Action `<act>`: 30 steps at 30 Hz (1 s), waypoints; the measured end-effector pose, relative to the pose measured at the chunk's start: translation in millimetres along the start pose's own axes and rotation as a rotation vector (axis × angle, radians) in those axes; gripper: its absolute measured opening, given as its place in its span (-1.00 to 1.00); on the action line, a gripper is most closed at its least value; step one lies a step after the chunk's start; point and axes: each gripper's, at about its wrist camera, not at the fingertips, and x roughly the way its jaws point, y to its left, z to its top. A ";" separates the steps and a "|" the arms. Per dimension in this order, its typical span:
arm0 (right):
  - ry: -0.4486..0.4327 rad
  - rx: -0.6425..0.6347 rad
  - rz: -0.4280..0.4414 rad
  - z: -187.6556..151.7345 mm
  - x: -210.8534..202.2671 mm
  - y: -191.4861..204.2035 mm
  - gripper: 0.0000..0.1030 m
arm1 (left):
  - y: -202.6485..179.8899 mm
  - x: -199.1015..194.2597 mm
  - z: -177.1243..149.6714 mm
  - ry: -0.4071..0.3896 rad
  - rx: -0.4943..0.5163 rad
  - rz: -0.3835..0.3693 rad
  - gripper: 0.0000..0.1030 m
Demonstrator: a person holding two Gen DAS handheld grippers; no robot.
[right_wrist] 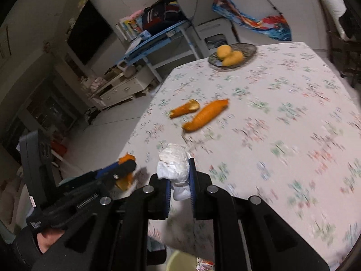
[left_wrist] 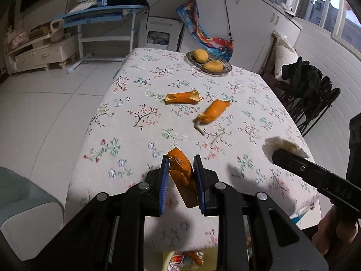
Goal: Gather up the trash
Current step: 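Carry the peel with the left tool while the right tool carries the tissue to the basin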
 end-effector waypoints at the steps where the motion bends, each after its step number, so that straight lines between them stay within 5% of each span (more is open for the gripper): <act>1: -0.004 0.007 -0.003 -3.2 -4.7 -3.8 -0.72 | -0.1 -3.4 -3.0 -0.002 0.003 0.001 -0.59; 30: -0.046 0.035 -0.023 -71.3 -54.3 3.3 -0.71 | -19.4 -74.7 -71.9 -0.064 0.110 0.015 -0.59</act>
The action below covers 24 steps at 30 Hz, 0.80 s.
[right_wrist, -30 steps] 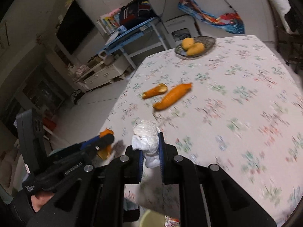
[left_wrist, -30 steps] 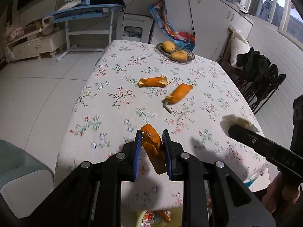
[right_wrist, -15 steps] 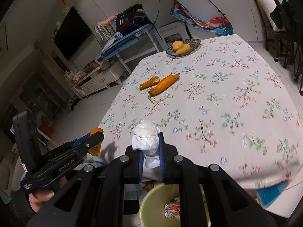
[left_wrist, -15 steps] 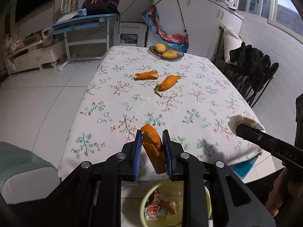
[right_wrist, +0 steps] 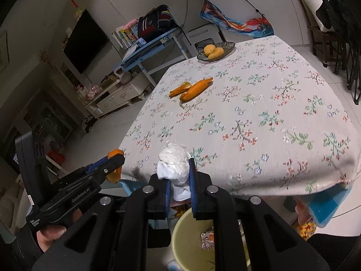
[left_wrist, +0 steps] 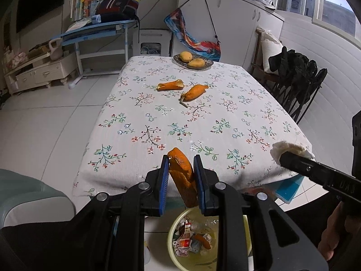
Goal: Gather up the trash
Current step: 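Carry the peel with the left tool while the right tool carries the tissue to the basin, then open both tools over the basin to drop the peel and tissue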
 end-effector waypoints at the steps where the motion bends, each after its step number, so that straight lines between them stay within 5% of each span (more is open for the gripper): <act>1: 0.002 -0.001 0.001 -2.0 -0.7 0.7 -0.71 | -0.4 -1.4 -1.2 -0.001 0.002 0.000 -0.59; 24: 0.218 -0.011 -0.056 -60.8 10.6 14.1 -0.67 | -31.5 -15.6 -41.2 0.074 0.090 -0.096 -0.59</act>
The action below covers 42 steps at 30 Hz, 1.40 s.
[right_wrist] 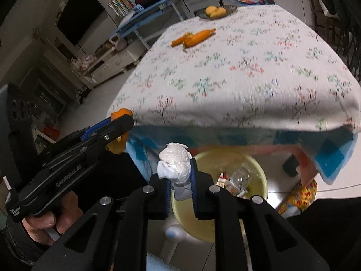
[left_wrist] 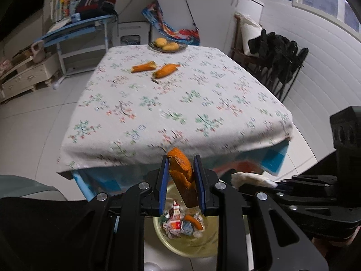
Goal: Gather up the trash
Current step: 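Open both tools over the basin to drop the peel and tissue, then move both tools to the table and grasp the last two orange peels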
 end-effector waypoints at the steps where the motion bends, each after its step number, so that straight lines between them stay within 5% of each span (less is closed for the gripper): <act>1: 0.010 0.003 -0.007 -1.8 1.7 -0.6 -0.66 | -1.1 0.4 -2.0 0.009 0.001 -0.006 -0.59; 13: 0.019 0.058 -0.043 -6.7 -0.6 -10.4 -0.19 | -10.8 14.1 -20.2 0.118 0.020 -0.039 -0.58; 16: 0.000 0.078 -0.049 -5.7 -4.2 -14.2 -0.07 | -13.1 15.8 -21.7 0.132 0.024 -0.044 -0.28; 17: -0.005 0.083 -0.049 -5.3 -5.2 -15.1 -0.06 | -13.7 15.0 -21.9 0.128 0.024 -0.034 -0.09; 21: -0.030 0.104 -0.057 -4.2 -9.4 -18.6 0.02 | -11.5 12.5 -19.4 0.116 0.011 -0.037 0.03; 30: -0.166 0.090 -0.069 5.5 -30.4 -15.0 0.03 | 4.3 -9.1 -2.5 -0.011 -0.035 0.026 0.07; 42: -0.197 0.087 -0.030 56.5 -9.7 -6.3 0.12 | 57.9 -12.9 62.6 -0.102 -0.107 0.133 0.19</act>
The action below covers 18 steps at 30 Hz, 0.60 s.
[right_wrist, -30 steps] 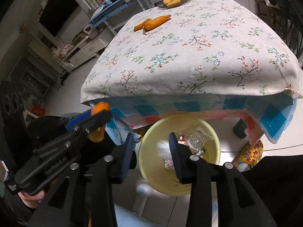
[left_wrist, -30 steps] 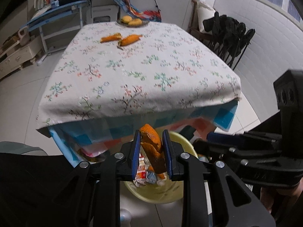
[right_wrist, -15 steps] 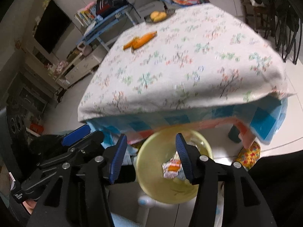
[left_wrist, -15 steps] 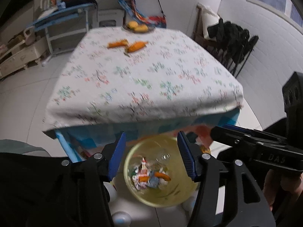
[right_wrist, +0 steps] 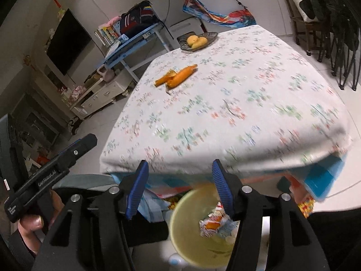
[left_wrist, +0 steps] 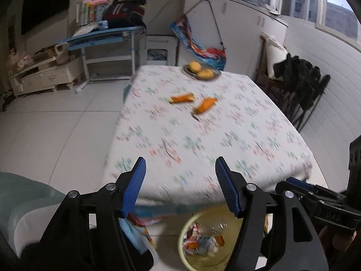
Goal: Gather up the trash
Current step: 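Move both tools to the table and grasp the last two orange peels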
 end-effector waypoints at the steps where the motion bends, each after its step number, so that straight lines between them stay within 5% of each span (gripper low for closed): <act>1: -0.001 0.000 0.004 5.7 5.2 1.2 0.13 | 5.1 4.5 7.8 -0.003 -0.009 0.006 0.19; 11: 0.000 0.037 -0.009 81.7 80.7 13.2 0.15 | 41.8 68.1 71.0 0.035 -0.073 0.057 0.19; 18: 0.016 0.044 -0.053 122.9 134.4 22.5 0.15 | 48.8 114.9 100.0 0.073 -0.020 0.085 0.19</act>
